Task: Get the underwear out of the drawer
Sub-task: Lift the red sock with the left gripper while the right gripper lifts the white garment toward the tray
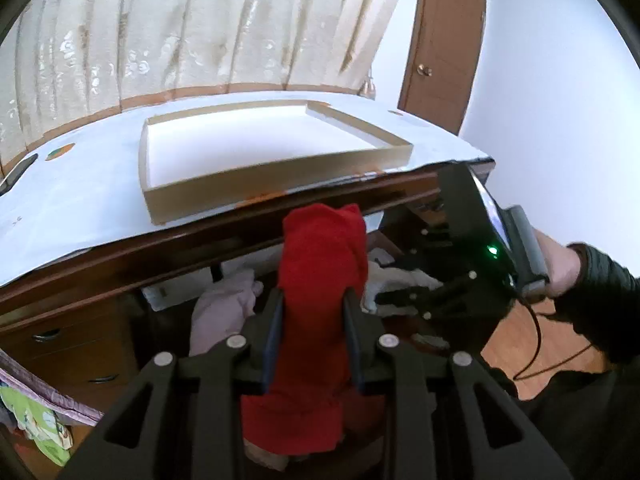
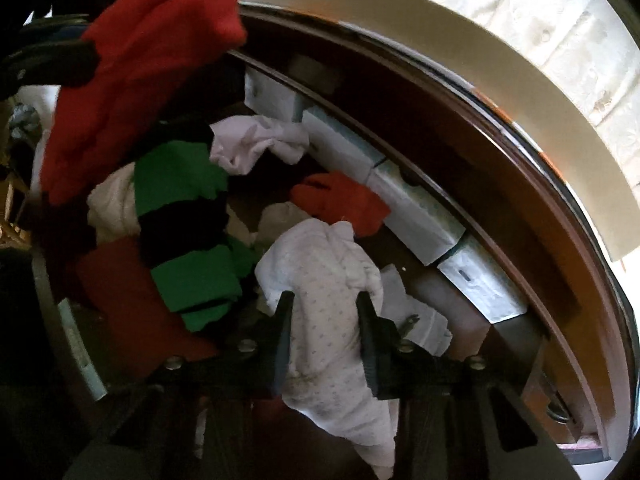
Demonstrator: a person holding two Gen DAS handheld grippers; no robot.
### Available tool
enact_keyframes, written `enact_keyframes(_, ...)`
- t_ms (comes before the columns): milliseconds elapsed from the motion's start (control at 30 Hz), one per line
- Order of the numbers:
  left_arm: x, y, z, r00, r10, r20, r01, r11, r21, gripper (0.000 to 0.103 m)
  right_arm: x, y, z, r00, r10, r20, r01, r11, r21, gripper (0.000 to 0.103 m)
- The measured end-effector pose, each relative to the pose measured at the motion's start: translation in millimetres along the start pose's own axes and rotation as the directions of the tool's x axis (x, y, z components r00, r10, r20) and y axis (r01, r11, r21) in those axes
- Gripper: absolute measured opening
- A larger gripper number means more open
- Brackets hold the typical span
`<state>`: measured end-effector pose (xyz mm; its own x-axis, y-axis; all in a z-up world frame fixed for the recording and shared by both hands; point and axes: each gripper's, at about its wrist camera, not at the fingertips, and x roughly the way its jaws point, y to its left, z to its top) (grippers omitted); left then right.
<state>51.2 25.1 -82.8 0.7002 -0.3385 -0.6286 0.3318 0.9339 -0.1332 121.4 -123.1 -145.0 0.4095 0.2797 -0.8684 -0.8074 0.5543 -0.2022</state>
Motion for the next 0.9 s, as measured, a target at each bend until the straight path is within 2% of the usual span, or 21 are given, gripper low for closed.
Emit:
enact_keyframes(167, 3, -7, 0, 0.999, 0.032, 0.006, -0.032, 0.999, 0.025, 0.026, -8, -4, -5, 0.999, 0.005, 0.051, -0.008, 0.998, 0.06, 0.03)
enact_keyframes(333, 4, -12, 0, 0.998, 0.062, 0.017, -0.063, 0.998, 0.027, 0.026, -24, -6, -6, 0.991, 0.007, 0.136, -0.022, 0.994, 0.106, 0.03)
enact_keyframes(467, 3, -17, 0, 0.994, 0.102, 0.039, -0.103, 0.994, 0.031, 0.026, -37, -3, -4, 0.978, 0.007, 0.21, -0.041, 0.987, 0.154, 0.03)
enact_keyframes(567, 1, -18, 0, 0.993, 0.103, 0.052, -0.104, 0.995, 0.014, 0.026, -49, -2, -5, 0.964, 0.013, 0.266, -0.068, 0.978, 0.198, 0.03)
enact_keyframes(667, 0, -19, 1, 0.988, 0.136, 0.068, -0.137, 0.99, 0.009, 0.026, -55, 0, -5, 0.955, 0.005, 0.297, -0.075, 0.971, 0.225, 0.03)
enact_keyframes(900, -3, -17, 3, 0.984, 0.148, 0.101, -0.145, 0.989, -0.038, 0.026, -67, 3, -4, 0.936, 0.01, 0.352, -0.11, 0.958, 0.265, 0.03)
